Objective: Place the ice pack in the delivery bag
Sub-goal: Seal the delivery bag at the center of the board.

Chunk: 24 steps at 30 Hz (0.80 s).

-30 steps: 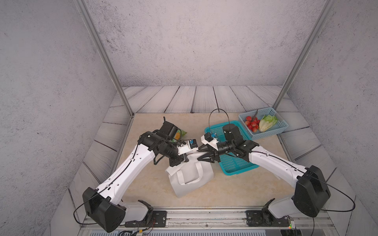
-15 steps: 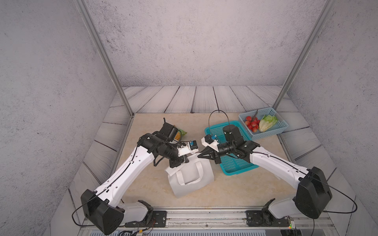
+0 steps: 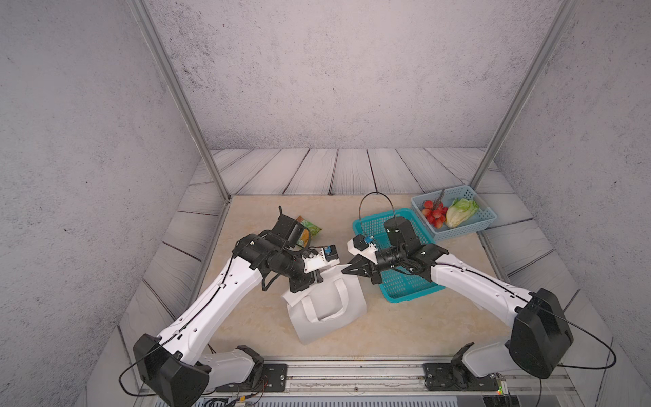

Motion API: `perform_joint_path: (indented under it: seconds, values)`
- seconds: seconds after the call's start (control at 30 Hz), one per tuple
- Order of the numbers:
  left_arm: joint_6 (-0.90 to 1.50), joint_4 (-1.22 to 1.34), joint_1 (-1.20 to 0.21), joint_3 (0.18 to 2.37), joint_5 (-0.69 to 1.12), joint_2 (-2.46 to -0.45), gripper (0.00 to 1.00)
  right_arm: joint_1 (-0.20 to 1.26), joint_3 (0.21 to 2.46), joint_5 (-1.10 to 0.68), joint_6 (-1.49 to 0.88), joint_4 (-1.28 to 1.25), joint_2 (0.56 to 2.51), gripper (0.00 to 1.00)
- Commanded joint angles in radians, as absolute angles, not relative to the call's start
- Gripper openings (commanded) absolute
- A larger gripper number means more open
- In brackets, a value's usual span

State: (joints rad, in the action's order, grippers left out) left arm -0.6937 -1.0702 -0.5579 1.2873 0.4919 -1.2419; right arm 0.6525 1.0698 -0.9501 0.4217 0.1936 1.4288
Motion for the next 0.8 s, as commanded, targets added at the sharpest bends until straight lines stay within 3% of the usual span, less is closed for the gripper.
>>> perform_joint_path:
  seconds: [0.0, 0.13, 0.23, 0.43, 0.6, 0.77]
  values:
    - [-0.669, -1.152, -0.552, 1.266, 0.408, -1.192, 0.22, 0.64, 1.027, -0.858, 0.455, 0.239, 1.351, 0.0]
    - [-0.647, -1.156, -0.543, 1.216, 0.367, -1.113, 0.44, 0.639, 0.997, -0.846, 0.46, 0.225, 1.324, 0.0]
    - [-0.641, -1.181, -0.515, 1.189, 0.335, -1.07, 0.5, 0.638, 0.992, -0.841, 0.467, 0.227, 1.318, 0.0]
    - [-0.615, -1.189, -0.469, 1.169, 0.35, -1.023, 0.53, 0.638, 0.991, -0.849, 0.48, 0.235, 1.318, 0.0]
    - [-0.563, -1.186, -0.456, 1.229, 0.472, -0.986, 0.73, 0.638, 0.997, -0.844, 0.474, 0.235, 1.334, 0.0]
    - [-0.682, -1.226, -0.454, 1.099, 0.359, -0.846, 0.9, 0.637, 0.982, -0.836, 0.471, 0.222, 1.331, 0.0]
